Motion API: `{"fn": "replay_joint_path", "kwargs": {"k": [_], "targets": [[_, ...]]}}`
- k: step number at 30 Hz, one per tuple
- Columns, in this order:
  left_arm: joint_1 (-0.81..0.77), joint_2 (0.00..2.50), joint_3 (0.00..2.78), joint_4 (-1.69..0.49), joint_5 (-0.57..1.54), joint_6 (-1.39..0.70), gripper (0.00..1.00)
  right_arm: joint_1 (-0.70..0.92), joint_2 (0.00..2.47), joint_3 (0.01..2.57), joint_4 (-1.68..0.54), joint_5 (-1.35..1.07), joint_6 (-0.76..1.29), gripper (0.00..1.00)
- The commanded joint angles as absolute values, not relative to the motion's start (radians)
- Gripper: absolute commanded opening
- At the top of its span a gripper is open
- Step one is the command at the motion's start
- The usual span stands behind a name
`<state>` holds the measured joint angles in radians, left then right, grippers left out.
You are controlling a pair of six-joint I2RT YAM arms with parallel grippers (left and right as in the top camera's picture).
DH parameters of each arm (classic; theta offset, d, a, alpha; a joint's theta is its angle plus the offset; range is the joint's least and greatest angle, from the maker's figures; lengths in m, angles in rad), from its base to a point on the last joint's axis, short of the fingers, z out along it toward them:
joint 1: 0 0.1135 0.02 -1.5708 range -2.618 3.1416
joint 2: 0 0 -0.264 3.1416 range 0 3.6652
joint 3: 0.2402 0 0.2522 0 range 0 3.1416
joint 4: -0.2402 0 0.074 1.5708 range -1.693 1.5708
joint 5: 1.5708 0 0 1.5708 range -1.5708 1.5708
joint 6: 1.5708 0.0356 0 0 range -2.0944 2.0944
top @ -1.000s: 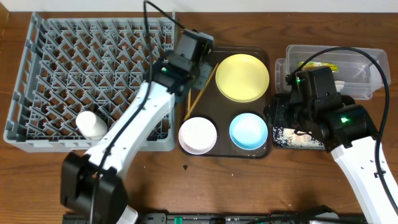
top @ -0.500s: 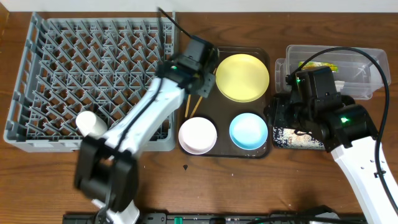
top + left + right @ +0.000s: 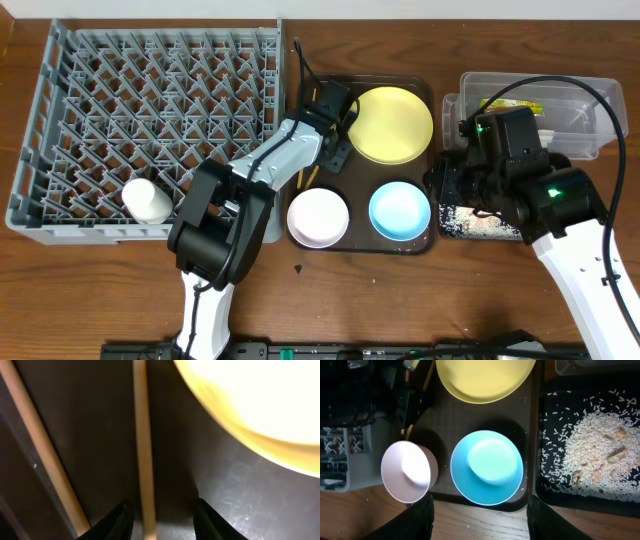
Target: Sort waste into correct bins and load items into the dishwasher
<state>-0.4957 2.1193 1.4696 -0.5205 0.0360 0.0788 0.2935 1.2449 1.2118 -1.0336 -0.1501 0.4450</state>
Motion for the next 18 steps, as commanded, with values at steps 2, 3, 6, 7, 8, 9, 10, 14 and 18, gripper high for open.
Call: {"fn": "replay_joint_path", "kwargs": {"k": [2,3,6,7,8,9,10,14,18], "targets": [[-0.493,2.184,1.472,-0.524,0.038,0.089,0.30,0.289,1.237,1.215,-1.033,-0.162,0.460,0.57],[-0.494,2.189,1.471,-0.529,0.039,0.089,0.27,0.289,1.237,1.215,-1.033,-0.162,0.460,0.57],[-0.495,2.187,1.471,-0.550,0.038,0.089,0.12,0.289,1.237,1.215,-1.033,-0.162,0.460,0.57],[-0.495,2.186,1.471,-0.556,0.038,0.089,0.11,0.289,1.237,1.215,-1.033,-0.162,0.460,0.57],[-0.495,2.183,1.471,-0.563,0.038,0.089,0.09,0.289,1.237,1.215,-1.033,-0.162,0.460,0.57],[-0.495,2.180,1.472,-0.568,0.038,0.089,0.08,0.289,1.237,1.215,-1.033,-0.162,0.460,0.57],[-0.493,2.175,1.472,-0.572,0.037,0.089,0.08,0.289,1.237,1.215,-1.033,-0.162,0.460,0.57],[-0.477,2.135,1.473,-0.574,0.034,0.066,0.08,0.289,1.237,1.215,-1.034,-0.163,0.460,0.56],[-0.441,2.025,1.478,-0.574,0.034,0.016,0.08,0.289,1.237,1.215,-1.037,-0.163,0.460,0.56]]}}
